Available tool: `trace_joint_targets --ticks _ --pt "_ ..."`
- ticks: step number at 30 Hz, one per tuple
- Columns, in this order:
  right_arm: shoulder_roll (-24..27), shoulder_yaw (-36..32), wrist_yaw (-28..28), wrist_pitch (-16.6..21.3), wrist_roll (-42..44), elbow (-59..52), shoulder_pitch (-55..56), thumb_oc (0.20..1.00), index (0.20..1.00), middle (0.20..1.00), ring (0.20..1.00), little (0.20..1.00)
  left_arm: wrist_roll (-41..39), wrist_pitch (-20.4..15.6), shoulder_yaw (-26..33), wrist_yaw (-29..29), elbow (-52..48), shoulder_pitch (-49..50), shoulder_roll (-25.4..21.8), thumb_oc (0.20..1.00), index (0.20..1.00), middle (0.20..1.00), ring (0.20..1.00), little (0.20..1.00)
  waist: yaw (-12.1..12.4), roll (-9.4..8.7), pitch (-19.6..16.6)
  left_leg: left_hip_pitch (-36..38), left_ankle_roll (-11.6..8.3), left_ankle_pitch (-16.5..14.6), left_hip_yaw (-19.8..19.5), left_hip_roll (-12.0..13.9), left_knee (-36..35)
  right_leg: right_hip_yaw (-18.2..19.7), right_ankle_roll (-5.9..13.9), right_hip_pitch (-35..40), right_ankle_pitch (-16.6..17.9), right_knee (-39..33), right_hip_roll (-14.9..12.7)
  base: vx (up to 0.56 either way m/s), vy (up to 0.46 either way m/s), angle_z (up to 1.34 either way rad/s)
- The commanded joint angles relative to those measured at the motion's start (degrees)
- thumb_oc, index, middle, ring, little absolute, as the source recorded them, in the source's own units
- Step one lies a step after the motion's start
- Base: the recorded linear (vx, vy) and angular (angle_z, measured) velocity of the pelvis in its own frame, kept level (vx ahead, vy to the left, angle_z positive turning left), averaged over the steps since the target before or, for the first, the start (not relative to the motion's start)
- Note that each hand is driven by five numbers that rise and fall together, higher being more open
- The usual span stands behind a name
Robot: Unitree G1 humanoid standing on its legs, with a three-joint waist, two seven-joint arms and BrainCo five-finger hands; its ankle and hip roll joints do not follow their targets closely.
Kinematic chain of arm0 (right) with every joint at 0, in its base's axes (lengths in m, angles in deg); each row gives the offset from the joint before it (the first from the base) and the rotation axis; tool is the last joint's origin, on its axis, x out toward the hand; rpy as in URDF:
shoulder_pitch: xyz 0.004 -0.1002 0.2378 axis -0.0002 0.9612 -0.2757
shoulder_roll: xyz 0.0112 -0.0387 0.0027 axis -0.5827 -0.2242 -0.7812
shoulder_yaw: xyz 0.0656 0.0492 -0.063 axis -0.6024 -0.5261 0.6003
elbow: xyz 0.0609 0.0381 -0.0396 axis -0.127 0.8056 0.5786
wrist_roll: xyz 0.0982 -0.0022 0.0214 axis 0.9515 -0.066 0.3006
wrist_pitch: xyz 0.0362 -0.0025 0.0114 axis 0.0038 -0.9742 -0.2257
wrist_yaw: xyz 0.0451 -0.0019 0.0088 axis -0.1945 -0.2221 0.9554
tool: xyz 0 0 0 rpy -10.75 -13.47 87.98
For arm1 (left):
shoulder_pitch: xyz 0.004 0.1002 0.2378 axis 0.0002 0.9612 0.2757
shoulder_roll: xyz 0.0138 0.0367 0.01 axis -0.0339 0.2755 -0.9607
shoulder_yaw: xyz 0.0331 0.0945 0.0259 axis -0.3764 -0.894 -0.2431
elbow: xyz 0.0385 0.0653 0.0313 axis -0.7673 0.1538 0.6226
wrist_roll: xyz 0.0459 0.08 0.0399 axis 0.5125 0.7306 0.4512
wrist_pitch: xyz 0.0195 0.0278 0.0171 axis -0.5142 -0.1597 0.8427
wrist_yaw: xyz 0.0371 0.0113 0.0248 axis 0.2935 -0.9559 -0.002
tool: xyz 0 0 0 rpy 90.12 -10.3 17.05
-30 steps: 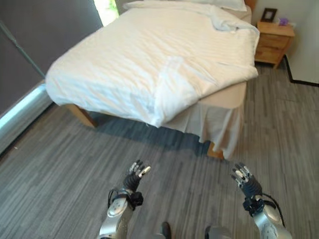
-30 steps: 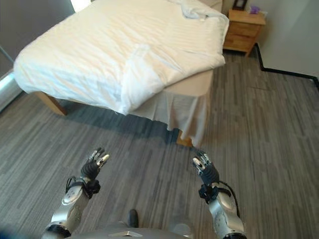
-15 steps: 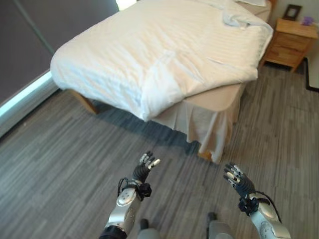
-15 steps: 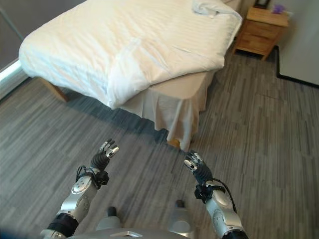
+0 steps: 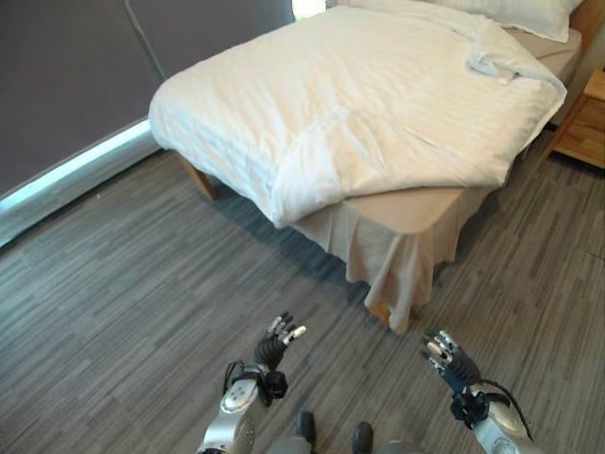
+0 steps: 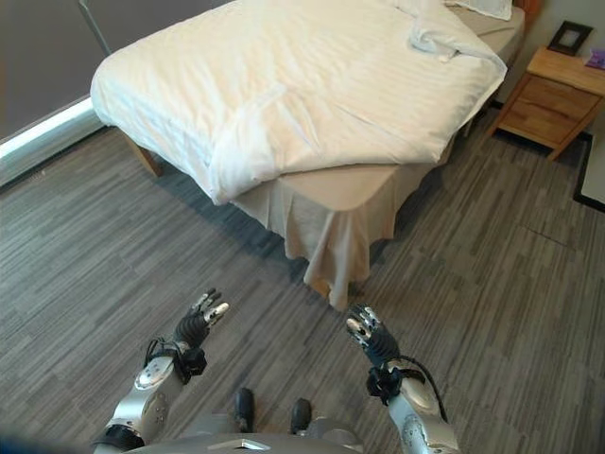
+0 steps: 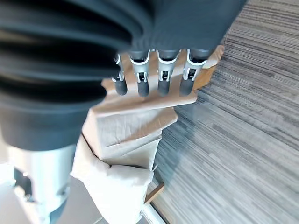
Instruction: Making the bed.
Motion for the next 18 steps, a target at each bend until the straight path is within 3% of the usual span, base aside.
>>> trace_joint_targets --ticks 1,5,7,8,9,10,11,13,16,17,18 --pt "-1.45 -0.46 1.95 1.61 2.73 -2.7 -0.08 1.0 1.0 1.0 1.0 1.0 0.73 -2.6 2.26 0.18 -2.99 -2.23 -1.69 1.0 1.0 1.0 1.0 1.0 0.99 -0.75 -0.31 1.49 3.67 -5.09 0.13 -2.6 0.78 3.5 9.66 3.0 3.7 -2.82 -6.4 0.13 0.061 0.0" --pt "-1.05 0.14 2.01 1.58 0.27 -2.14 -0.99 1.0 1.0 1.0 1.0 1.0 0.3 -2.75 3.24 0.5 -3.31 -1.67 -1.82 1.0 1.0 1.0 1.0 1.0 1.74 -0.73 -0.48 2.23 4.4 -6.17 0.24 -2.98 0.39 3.73 10.09 3.02 3.0 -1.59 -7.07 0.07 0.071 -0.01" --pt "-1.29 0.45 1.28 1.95 0.64 -1.54 -3.21 1.0 1.0 1.0 1.0 1.0 -0.78 -2.87 4.1 1.22 -2.97 -2.06 -1.51 1.0 1.0 1.0 1.0 1.0 2.38 -0.56 0.17 1.94 5.16 -7.47 0.67 -3.11 1.37 3.73 10.57 1.25 2.21 3.04 -8.06 0.01 0.108 -0.03" --pt "-2.01 1.29 0.39 2.65 -0.43 -1.7 -5.6 1.0 1.0 1.0 1.0 1.0 -1.66 -2.7 5.33 1.91 -1.98 -2.17 -1.38 1.0 1.0 1.0 1.0 1.0 3.24 -0.06 1.57 2.32 6.45 -9.46 2.03 -2.71 2.29 3.47 12.76 -3.42 3.35 13.85 -9.49 0.03 0.116 -0.19" --pt "-2.12 1.47 0.17 2.64 -1.23 -1.88 -5.94 1.0 1.0 1.0 1.0 1.0 -1.9 -2.66 5.52 2.0 -1.54 -2.2 -1.42 1.0 1.0 1.0 1.0 1.0 3.05 0.05 2.1 2.97 6.76 -9.95 2.22 -2.73 2.49 3.81 13.95 -5.76 5.78 18.56 -10.09 0.03 0.118 -0.49" --pt "-2.12 1.48 0.16 2.64 -1.24 -1.88 -5.95 1.0 1.0 1.0 1.0 1.0 -1.9 -2.66 5.53 1.99 -1.53 -2.22 -1.42 1.0 1.0 1.0 1.0 1.0 3.15 -0.02 2.04 2.88 6.8 -9.97 2.34 -2.81 2.52 3.98 14.01 -6.02 5.67 18.84 -10.18 0.14 0.069 -0.54" --pt "-2.13 1.55 0.46 2.67 -2.71 -2.78 -6.1 1.0 1.0 1.0 1.0 1.0 -1.75 -2.94 5.46 2.56 -0.03 -2.96 -1.62 1.0 1.0 1.0 1.0 1.0 0.94 0.55 3.57 5.01 6.67 -10.47 0.82 -1.77 2.93 7.34 14.72 -11.68 7.77 25.08 -6.91 0.2 0.032 -0.45" --pt "-1.72 0.6 1.11 2.66 -3.03 -4.03 -4.48 1.0 1.0 1.0 1.0 1.0 -0.09 -3.09 4.93 1.88 -0.55 -3.28 -2.25 1.0 1.0 1.0 1.0 1.0 -0.65 0.62 3.4 7.32 6.25 -10.94 -0.63 -1.78 1.92 8.21 13.66 -13.8 6.73 22.19 -5.57 0.33 -0.028 0.21" --pt "-1.5 -0.87 0.29 3.14 -2.53 -3.75 -2.83 1.0 1.0 1.0 1.0 1.0 0.69 -3.35 4.58 1.85 -1.37 -3.95 -2.74 1.0 1.0 1.0 1.0 1.0 -1.85 0.94 3.02 10.48 5.03 -12.24 -2.75 -0.94 -0.09 7.69 12.63 -12.84 6.58 13.97 -7.72 0.36 -0.141 0.46" --pt "-1.67 -1.08 -0.08 3.29 -1.79 -3.63 -2.83 1.0 1.0 1.0 1.0 1.0 0.44 -3.39 4.59 2.04 -1.26 -4.54 -2.59 1.0 1.0 1.0 1.0 1.0 -2.45 0.72 2.72 11.4 4.48 -12.84 -3.63 -0.84 -0.53 9.15 12.84 -13.72 7.48 10.26 -8.25 0.27 -0.123 0.38" --pt "-1.62 -1.09 -0.08 3.29 -1.78 -3.62 -2.83 1.0 1.0 1.0 1.0 1.0 0.44 -3.4 4.59 2.04 -1.24 -4.55 -2.55 1.0 1.0 1.0 1.0 1.0 -2.52 0.93 2.95 11.77 4.44 -12.96 -3.72 -0.61 -0.62 8.96 12.81 -13.24 7.48 10.02 -8.06 0.39 -0.203 0.31"
